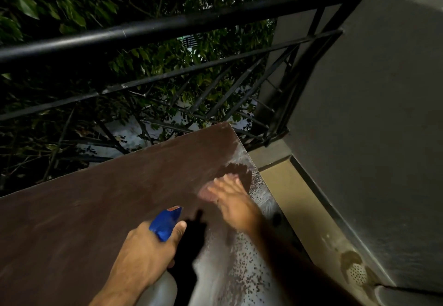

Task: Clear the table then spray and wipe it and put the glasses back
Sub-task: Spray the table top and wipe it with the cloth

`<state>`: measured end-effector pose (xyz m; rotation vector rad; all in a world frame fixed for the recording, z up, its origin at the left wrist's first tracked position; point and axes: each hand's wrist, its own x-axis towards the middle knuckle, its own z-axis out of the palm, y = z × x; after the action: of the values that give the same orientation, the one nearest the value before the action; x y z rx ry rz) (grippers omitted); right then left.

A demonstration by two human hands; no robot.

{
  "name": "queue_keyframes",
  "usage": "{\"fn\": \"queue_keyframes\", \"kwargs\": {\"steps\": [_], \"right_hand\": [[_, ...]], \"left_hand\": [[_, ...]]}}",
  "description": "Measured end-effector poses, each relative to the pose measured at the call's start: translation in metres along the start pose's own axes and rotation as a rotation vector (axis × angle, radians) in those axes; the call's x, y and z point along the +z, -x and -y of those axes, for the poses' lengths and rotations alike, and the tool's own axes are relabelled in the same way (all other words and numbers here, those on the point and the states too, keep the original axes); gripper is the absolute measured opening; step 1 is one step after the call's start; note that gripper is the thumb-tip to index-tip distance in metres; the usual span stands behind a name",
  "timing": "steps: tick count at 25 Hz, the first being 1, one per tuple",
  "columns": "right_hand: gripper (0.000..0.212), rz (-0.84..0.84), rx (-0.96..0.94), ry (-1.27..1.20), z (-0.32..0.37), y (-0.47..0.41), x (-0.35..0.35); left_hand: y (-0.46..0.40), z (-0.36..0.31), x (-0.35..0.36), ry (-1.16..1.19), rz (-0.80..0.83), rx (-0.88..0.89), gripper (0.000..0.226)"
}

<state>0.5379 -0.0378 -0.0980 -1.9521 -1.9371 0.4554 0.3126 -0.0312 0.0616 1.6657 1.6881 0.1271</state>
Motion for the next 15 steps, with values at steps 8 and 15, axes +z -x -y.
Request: {"fn": "queue_keyframes", "kwargs": {"steps": [8, 15], "right_hand": [[0.055, -0.089, 0.235, 0.003, -0.036, -0.05, -0.012], [0.046, 0.149, -0.343, -0.002, 0.018, 0.036, 0.015]], "left_hand": [[-0.002, -0.004, 0.002, 0.011, 0.006, -0.046, 0.049], [-0.005, -0.005, 0.005, 0.0, 0.025, -0.036, 0.047]]}}
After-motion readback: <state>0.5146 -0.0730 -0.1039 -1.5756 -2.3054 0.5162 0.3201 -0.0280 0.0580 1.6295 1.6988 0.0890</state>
